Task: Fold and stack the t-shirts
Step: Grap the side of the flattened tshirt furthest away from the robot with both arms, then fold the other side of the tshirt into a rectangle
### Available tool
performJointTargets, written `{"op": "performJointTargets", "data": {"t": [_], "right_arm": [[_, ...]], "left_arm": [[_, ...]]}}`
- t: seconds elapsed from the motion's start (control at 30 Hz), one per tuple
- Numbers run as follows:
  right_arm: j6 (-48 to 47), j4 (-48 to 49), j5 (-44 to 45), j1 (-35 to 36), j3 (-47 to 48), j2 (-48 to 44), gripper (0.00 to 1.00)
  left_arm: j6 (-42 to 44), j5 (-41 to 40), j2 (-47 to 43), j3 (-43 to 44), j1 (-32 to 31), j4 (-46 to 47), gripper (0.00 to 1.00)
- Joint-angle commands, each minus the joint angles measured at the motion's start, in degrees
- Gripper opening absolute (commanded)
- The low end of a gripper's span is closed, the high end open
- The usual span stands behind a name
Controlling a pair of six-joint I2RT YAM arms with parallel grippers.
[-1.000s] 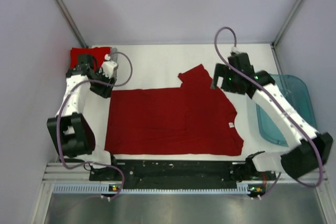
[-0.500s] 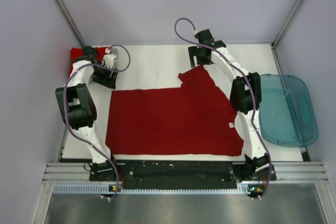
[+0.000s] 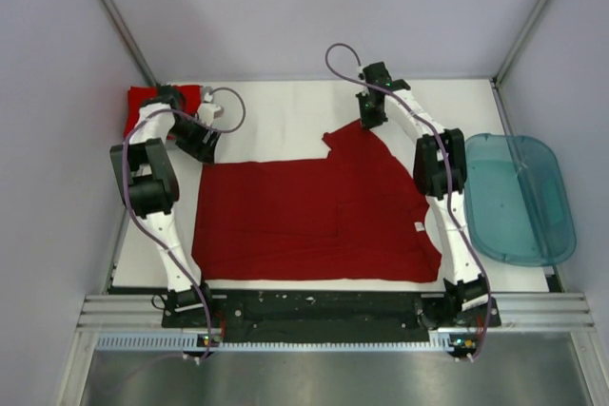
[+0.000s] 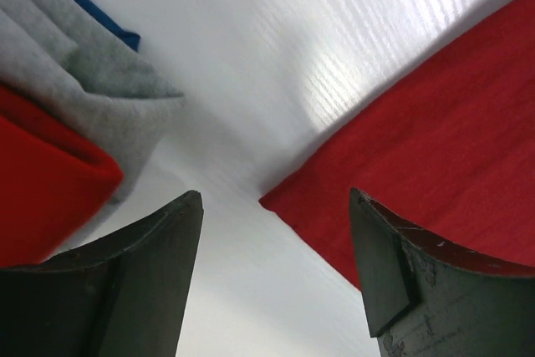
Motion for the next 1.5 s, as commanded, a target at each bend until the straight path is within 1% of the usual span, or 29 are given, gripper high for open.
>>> {"op": "performJointTargets", "data": {"t": [0.0, 0.1, 0.2, 0.3, 0.37, 0.47, 0.6, 0.8, 0.83, 0.87, 0.9, 1.0, 1.07, 1.23, 1.33, 1.47], "right_arm": [[0.2, -1.1, -4.7, 0.6, -0.3, 1.7, 0.00], [-0.2, -1.1, -4.0, 0.4, -1.4, -1.2, 0.00], [-1.4, -1.0, -4.0, 0.4, -2.9, -4.6, 0.00], [-2.0, -0.8, -4.6, 0.4, -4.3, -7.2, 0.00], [-2.3, -0.8, -5.0, 0.4, -5.1, -8.3, 0.00], [-2.3, -0.7, -5.9, 0.4, -6.3, -10.1, 0.00], [-2.6, -0.6, -7.4, 0.5, -7.8, -12.7, 0.00], [-3.2, -0.4, -8.3, 0.4, -12.8, -18.8, 0.00], [-3.3, -0.3, -8.7, 0.4, -14.1, -20.2, 0.00], [-3.4, -0.3, -9.0, 0.4, -15.4, -21.8, 0.00], [-3.6, -0.2, -9.6, 0.5, -17.2, -23.2, 0.00], [-3.6, 0.4, -9.9, 0.6, -24.2, -30.0, 0.00], [-3.2, 1.2, -9.8, 0.7, -30.0, -35.3, 0.00], [-1.6, 3.7, -9.9, 0.7, -47.8, -49.5, 0.00], [0.4, 4.4, -9.6, 0.8, -56.2, -57.5, 0.00], [2.1, 4.4, -9.6, 0.8, -65.0, -65.6, 0.00]], "left_arm": [[7.7, 4.6, 2.2, 6.7, -0.1, -6.4, 0.75], [11.4, 4.0, 4.0, 8.8, -0.4, -10.1, 0.75], [16.4, 4.2, 4.5, 8.5, -1.1, -14.1, 0.73], [19.5, 3.3, 4.6, 7.2, -2.2, -15.4, 0.69], [19.6, 1.8, 5.2, 6.8, -2.8, -14.9, 0.63], [18.1, -0.8, 6.3, 6.9, -3.6, -13.3, 0.61], [17.3, -1.8, 6.7, 6.8, -3.7, -12.1, 0.50], [18.8, -3.3, 5.0, 4.2, -3.6, -13.0, 0.36], [19.1, -3.4, 4.9, 3.7, -3.7, -13.2, 0.30], [19.3, -3.5, 4.5, 3.4, -3.7, -13.6, 0.16], [18.8, -3.4, 4.2, 3.3, -3.7, -13.8, 0.00], [17.0, -2.0, 0.9, 2.1, -3.7, -13.3, 0.00], [15.7, -1.5, -4.3, -1.1, -3.6, -10.1, 0.00], [15.7, -0.6, -19.3, -14.9, -3.8, -2.4, 0.00], [16.4, -1.5, -26.8, -21.4, -3.8, -0.8, 0.00], [18.3, -2.4, -34.1, -29.2, -3.8, 0.4, 0.00]]}}
